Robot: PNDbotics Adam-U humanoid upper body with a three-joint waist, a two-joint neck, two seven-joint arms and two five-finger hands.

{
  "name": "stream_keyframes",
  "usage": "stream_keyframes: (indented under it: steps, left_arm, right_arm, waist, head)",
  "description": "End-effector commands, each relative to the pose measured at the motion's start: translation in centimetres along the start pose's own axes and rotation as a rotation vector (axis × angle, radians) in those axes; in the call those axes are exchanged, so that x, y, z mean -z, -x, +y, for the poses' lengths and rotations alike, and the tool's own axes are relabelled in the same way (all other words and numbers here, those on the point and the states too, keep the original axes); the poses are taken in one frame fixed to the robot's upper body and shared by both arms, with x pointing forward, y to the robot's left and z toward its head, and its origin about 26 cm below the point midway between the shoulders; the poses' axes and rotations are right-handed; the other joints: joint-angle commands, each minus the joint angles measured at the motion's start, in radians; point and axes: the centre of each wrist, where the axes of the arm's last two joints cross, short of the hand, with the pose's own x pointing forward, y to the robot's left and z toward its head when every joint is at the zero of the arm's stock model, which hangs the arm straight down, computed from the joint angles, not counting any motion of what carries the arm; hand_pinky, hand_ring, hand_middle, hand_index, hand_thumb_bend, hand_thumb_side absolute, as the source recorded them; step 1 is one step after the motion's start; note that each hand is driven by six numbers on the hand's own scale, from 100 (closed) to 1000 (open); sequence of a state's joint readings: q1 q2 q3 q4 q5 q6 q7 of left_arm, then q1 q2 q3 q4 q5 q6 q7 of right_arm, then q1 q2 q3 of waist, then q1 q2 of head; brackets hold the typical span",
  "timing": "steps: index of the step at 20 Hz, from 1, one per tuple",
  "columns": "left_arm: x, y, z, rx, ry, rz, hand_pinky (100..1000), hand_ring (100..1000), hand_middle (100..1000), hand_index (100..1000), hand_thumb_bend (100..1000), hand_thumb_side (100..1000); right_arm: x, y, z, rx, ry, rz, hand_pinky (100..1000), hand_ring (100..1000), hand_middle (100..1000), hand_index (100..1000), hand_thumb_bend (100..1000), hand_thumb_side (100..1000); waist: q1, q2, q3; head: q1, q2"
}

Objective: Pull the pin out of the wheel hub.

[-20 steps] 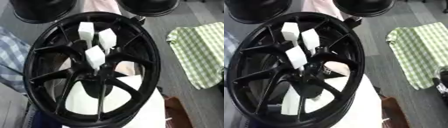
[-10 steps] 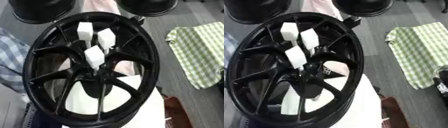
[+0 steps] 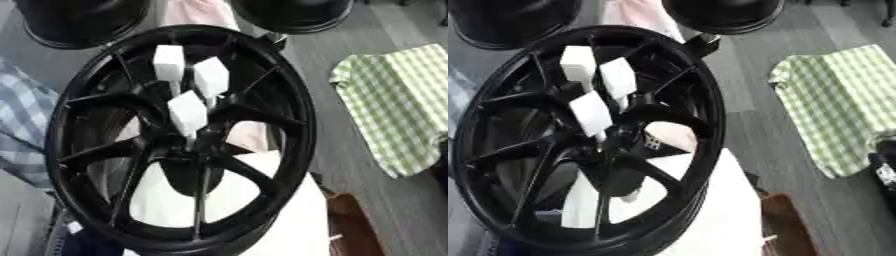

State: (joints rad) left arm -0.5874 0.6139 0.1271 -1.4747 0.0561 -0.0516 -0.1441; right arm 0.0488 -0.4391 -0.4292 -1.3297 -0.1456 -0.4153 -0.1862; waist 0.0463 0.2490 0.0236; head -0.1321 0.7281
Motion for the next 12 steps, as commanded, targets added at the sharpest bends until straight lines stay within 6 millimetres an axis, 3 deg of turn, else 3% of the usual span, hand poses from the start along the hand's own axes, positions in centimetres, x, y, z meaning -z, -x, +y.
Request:
stream_keyframes:
  steps: [1,4,12]
  left_arm:
    - [0.9,-1.2,-2.9,-0.193,-0.027,-0.069,679,618,506,776,100,627]
    - [0.8,-0.6,-5.5,-0.306,-0.027,-0.057,687,622,506,778,100,683]
    - [-0.8,2.5,-8.8,-0.477,-0.038,0.006,716,645,521,792,100,806]
  right_arm:
    - [1.4,-1.3,-0.5,-0.002,-0.010,-0.047,672,722,633,809,687,261]
    - [1.7,-1.5,-0.1,0.011,-0.018,-0.052,672,722,633,811,687,261]
    - [2.2,-1.8,1.0,0.036,-0.031,-0.051,671,721,632,811,687,260]
  waist:
    - [-0.006,-0.020,-0.003]
    - [-0.007,-0.019,-0.007]
    - [-0.008,-0.015,-0.009]
  head:
    - [0.006,-0.005]
    - [0.011,-0.006]
    - [0.018,-0.015]
